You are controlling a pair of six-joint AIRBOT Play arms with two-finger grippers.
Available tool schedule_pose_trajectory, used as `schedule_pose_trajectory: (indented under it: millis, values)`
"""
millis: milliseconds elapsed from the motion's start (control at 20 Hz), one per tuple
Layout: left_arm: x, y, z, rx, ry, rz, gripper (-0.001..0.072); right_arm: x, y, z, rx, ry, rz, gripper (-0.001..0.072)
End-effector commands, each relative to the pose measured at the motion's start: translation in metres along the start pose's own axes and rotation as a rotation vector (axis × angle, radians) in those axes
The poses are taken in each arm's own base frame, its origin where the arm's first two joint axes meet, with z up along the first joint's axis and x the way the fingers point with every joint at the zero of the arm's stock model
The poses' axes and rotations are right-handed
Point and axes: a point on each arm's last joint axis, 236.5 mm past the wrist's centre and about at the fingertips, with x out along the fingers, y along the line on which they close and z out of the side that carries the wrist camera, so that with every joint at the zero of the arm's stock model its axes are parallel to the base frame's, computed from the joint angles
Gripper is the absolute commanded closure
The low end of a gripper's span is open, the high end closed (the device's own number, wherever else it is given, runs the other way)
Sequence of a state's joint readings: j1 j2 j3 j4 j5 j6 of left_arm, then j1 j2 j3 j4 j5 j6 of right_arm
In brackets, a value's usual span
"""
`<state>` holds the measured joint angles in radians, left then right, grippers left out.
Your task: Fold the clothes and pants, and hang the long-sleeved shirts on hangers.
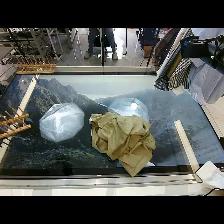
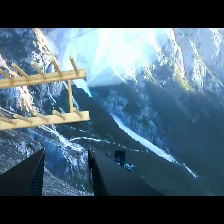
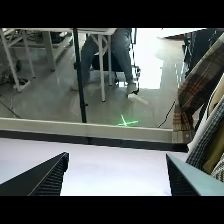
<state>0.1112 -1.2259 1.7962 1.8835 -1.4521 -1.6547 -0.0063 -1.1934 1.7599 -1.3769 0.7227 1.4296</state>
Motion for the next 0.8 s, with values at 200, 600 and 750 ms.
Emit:
schedule_pose_trajectory:
  millis: [200, 600, 750]
  values:
    - [0.022, -0.04, -0.015, -0.023, 0.1, -0.135, 0.0112, -0.015, 0.021, -0.076, 0.025, 0.331, 0.084, 0.0008]
    - [0.066, -0.092, -0.069, 0.028, 0.396, -0.277, 0.0099, -0.033, 0.034, -0.135, 0.006, 0.587, 0.155, 0.0008]
    - [0.08, -0.096, -0.092, 0.088, 0.509, -0.278, 0.0079, -0.032, 0.034, -0.132, 0.006, 0.573, 0.153, 0.0008]
